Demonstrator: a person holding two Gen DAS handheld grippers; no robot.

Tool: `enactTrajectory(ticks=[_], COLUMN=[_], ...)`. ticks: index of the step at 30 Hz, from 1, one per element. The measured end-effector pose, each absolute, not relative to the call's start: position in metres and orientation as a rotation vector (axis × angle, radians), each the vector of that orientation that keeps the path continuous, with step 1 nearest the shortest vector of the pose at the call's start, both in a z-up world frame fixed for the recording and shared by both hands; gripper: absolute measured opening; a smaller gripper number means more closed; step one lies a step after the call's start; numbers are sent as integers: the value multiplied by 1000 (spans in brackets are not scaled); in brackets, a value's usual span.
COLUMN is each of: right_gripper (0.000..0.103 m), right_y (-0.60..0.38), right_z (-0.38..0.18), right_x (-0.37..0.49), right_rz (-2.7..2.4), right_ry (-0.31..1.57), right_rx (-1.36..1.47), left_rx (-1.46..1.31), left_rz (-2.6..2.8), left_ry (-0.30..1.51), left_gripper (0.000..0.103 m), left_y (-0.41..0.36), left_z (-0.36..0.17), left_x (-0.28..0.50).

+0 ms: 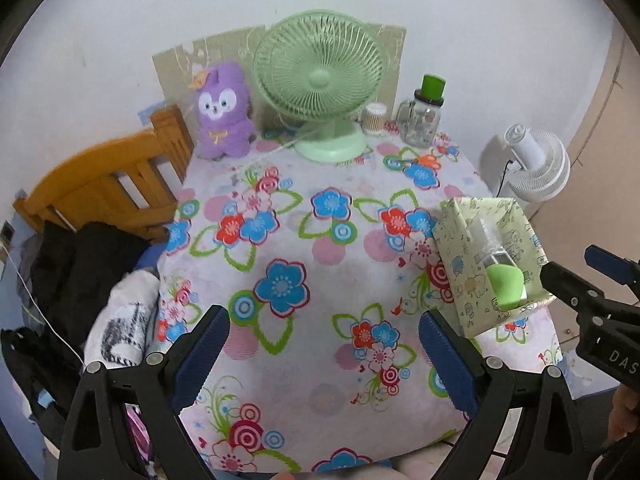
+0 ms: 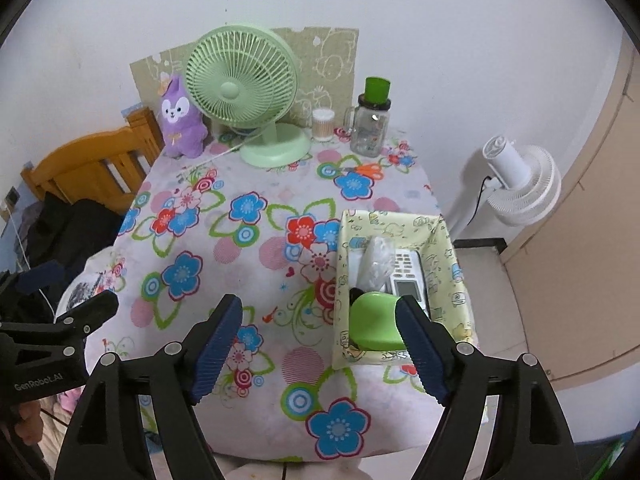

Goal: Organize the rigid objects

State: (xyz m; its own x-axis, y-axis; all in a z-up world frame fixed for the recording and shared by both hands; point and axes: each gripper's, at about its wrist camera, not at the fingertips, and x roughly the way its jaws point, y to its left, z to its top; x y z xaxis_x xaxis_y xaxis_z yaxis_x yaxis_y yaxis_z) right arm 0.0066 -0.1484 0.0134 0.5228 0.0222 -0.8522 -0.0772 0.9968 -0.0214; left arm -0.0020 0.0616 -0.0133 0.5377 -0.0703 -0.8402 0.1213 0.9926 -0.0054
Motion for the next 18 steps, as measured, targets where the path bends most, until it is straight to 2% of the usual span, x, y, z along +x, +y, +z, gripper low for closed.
enactTrajectory(ticks=[8,18], right_gripper=[84,87], right_y=[-153,-161], right_z=[36,49], right_x=[-11,-16], right_rz=[49,53], right_ry=[973,929], right_rx=[-39,-37], left_rx=[46,46], left_rz=[-155,-169], left_ry=[927,893], left_gripper=[99,101], left_y=[52,33], left_z=[16,22], left_x=[-15,-19])
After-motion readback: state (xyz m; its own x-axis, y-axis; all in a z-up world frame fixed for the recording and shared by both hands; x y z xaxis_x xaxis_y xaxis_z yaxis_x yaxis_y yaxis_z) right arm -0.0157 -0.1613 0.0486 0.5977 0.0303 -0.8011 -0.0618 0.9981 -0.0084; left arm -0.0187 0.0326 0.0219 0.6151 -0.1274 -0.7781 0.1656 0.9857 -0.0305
